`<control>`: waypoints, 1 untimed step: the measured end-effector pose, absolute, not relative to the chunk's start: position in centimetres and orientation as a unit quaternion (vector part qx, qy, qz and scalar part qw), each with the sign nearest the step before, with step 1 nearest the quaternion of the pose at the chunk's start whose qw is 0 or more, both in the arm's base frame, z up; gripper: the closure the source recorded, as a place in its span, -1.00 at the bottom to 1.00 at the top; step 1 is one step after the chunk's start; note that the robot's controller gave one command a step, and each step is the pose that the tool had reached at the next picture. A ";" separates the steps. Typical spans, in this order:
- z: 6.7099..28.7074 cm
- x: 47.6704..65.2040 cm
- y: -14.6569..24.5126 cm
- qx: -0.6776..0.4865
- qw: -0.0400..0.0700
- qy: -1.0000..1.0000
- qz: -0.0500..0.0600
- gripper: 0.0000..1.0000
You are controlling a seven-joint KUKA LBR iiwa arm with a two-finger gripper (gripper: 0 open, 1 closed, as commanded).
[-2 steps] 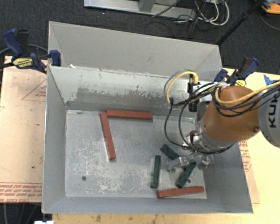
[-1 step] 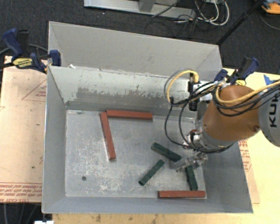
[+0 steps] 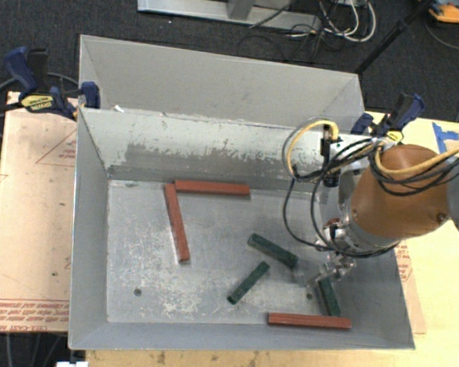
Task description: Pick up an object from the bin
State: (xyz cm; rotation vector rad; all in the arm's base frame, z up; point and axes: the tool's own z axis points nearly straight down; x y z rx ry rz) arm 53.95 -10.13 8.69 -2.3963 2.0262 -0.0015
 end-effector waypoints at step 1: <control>25.0 53.3 -10.1 -0.758 0.003 0.653 -0.003 1.00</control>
Offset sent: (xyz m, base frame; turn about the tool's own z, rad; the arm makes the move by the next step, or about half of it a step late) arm -0.0079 0.0001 0.1586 0.0136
